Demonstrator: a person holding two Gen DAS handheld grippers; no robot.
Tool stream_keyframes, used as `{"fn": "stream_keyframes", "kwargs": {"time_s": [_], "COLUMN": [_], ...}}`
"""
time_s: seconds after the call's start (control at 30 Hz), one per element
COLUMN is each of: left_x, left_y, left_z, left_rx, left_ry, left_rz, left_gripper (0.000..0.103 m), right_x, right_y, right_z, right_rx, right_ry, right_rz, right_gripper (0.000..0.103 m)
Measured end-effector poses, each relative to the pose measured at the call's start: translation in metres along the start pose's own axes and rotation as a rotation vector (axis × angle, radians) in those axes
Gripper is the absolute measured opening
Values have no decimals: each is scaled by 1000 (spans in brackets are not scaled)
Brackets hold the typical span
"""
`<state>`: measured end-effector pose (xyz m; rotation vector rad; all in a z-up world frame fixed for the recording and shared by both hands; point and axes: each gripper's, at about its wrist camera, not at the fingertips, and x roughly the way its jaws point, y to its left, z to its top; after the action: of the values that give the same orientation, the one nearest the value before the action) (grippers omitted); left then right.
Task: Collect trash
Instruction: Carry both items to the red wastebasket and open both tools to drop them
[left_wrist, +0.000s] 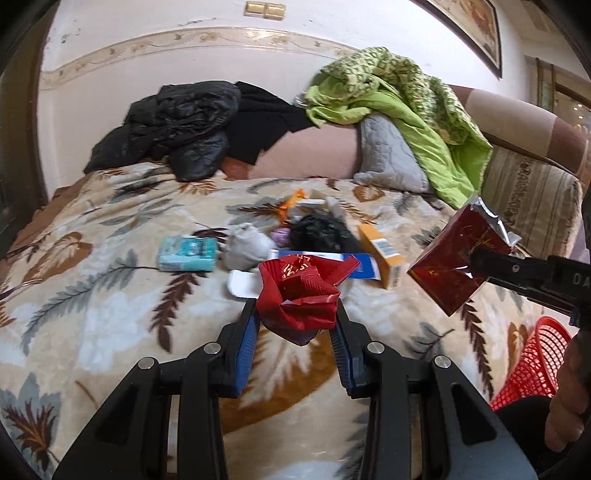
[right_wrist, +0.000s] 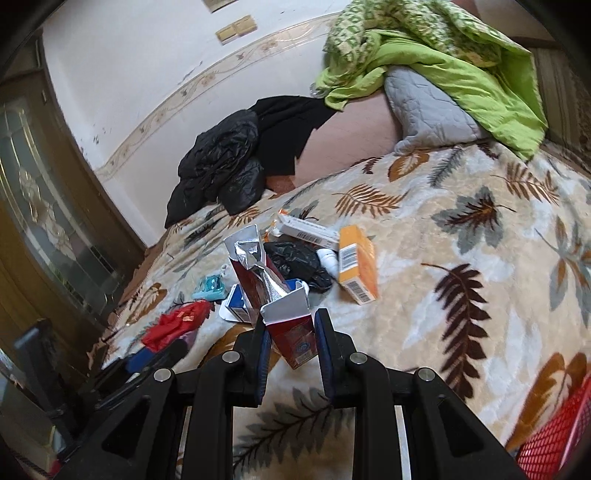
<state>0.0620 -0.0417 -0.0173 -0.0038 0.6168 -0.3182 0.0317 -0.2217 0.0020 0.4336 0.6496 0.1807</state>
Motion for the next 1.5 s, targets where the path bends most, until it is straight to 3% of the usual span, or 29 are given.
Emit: {"fn": "stream_keyframes", "kwargs": {"time_s": [0.1, 0.27, 0.57, 0.63, 0.8, 0.9, 0.97, 1.03, 1.07, 1.23, 1.5], "left_x": [1, -7, -23, -23, -12, -8, -5, -2, -1, -7, -36], "left_y": [-13, -66, -194, -226, -296, -329, -340, -343, -342, -324, -250], "left_z": [1, 9, 20, 18, 4, -6, -11, -12, -11, -4, 3], "left_rx": [27, 119, 289, 316, 382, 415, 426, 421, 410, 364, 300], "left_ry": [9, 4, 40, 81, 192, 244, 274, 285, 286, 273, 234], "left_rz": [-43, -185, -505, -584, -690, -714, -711, -694, -686, -654, -524], "left_gripper": [36, 36, 36, 36, 37, 38, 51, 63, 63, 63, 64], "right_x": [-19, -72, -202, -223, -251, -253, -256, -257, -260, -265, -242], "right_y": [-19, -55, -145, -162, -199, -217, -227, -234, -235, -224, -176], "right_z": [-2, -8, -19, -26, -40, -48, -54, -56, -59, -54, -44], "right_rx": [60, 126, 266, 301, 390, 437, 456, 480, 484, 439, 372], "right_ry": [7, -19, -161, -172, -175, -162, -163, -156, -162, -181, -157], "right_rz": [5, -39, -295, -360, -453, -487, -515, -521, -522, -507, -356], "right_gripper": [24, 25, 25, 25, 25, 27, 29, 45, 47, 47, 50]}}
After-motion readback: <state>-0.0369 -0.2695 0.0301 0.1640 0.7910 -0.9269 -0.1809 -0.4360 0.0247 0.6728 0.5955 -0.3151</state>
